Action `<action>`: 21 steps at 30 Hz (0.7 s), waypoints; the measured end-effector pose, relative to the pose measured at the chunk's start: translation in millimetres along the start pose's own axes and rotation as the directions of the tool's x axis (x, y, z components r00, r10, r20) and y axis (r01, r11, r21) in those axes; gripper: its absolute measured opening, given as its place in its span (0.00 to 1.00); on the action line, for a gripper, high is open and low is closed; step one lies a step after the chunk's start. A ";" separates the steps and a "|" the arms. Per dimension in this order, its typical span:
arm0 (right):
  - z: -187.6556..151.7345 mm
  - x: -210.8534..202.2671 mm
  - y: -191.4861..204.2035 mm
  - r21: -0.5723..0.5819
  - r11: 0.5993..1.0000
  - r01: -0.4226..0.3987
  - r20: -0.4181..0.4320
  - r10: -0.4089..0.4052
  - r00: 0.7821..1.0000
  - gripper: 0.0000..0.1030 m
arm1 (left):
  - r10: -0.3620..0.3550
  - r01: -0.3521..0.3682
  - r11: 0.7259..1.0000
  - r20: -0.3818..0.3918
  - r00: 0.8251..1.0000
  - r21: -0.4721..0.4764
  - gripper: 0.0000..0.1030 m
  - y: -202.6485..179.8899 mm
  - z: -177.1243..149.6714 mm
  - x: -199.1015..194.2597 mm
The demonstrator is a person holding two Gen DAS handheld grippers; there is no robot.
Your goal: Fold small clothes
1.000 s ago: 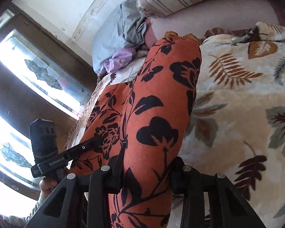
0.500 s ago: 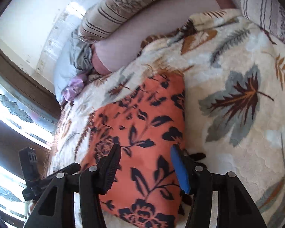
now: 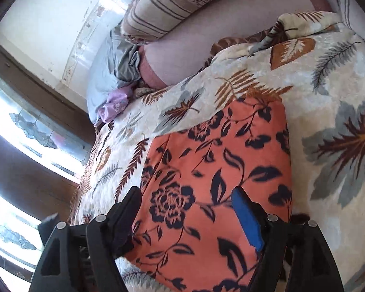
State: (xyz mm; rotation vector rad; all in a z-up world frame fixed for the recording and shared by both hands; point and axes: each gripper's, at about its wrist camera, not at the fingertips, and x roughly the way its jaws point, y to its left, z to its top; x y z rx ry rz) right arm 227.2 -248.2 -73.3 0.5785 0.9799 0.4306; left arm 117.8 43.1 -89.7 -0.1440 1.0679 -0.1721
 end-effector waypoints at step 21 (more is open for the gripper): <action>-41.9 -63.1 44.1 -0.148 0.985 0.095 0.095 -0.081 0.992 0.84 | 0.074 -0.079 0.996 0.110 0.991 0.042 0.82 -17.1 -16.3 -53.9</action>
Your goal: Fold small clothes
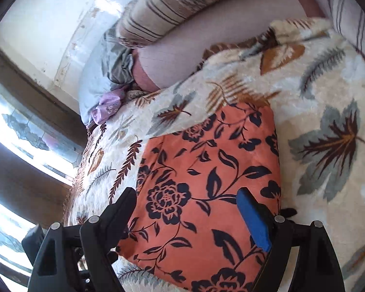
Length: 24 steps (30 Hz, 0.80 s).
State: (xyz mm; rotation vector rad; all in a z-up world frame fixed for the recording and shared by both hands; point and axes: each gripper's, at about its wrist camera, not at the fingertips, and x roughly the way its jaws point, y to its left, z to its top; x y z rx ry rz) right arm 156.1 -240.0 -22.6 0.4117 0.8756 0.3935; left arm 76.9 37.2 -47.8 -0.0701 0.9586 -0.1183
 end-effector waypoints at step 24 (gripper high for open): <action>-158.9 -120.1 63.2 -0.107 0.897 0.429 0.214 -0.401 0.891 1.00 | 0.120 -0.120 0.993 0.115 0.986 -0.007 0.92 -10.3 -56.2 -73.6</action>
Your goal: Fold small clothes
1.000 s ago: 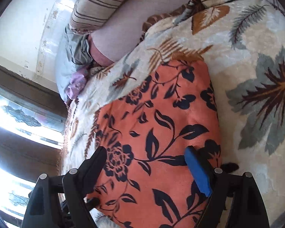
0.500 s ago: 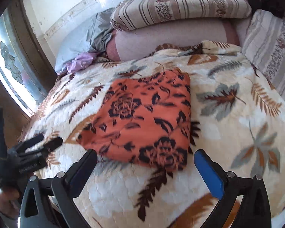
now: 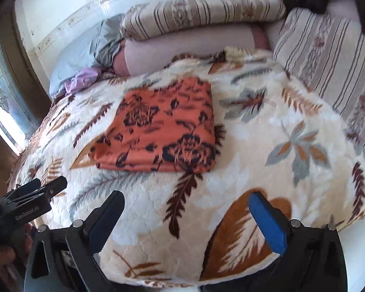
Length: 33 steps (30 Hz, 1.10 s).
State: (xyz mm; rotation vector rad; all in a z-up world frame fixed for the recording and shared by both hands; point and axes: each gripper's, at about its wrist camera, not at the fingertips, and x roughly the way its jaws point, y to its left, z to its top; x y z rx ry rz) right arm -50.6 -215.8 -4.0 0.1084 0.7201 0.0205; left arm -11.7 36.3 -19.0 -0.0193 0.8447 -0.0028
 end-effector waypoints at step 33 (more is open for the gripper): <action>13.4 -8.4 18.6 -0.062 0.998 0.005 -0.023 -0.006 1.000 1.00 | -0.036 0.037 0.999 0.099 0.994 -0.008 0.92 -29.7 39.2 -41.1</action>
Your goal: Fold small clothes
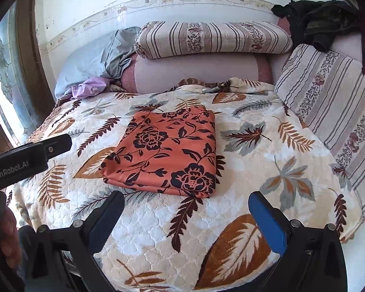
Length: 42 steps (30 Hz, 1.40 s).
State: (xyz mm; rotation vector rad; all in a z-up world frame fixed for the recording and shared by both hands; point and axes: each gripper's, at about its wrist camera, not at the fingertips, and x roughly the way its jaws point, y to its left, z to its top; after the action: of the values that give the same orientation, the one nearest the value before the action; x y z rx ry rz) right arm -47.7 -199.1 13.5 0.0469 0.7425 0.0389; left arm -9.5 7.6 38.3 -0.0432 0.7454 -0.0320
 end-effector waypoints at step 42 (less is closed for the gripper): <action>32.6 31.6 -4.6 0.000 0.992 0.123 -0.046 -0.123 0.991 1.00 | 0.022 -0.020 0.998 -0.031 0.999 0.056 0.92 -18.1 8.4 30.2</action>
State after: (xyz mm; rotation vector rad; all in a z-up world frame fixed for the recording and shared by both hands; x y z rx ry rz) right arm -2.3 -202.9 15.9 0.0033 0.7906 -0.0792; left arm 18.1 -11.5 24.9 0.0181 0.7763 -0.0332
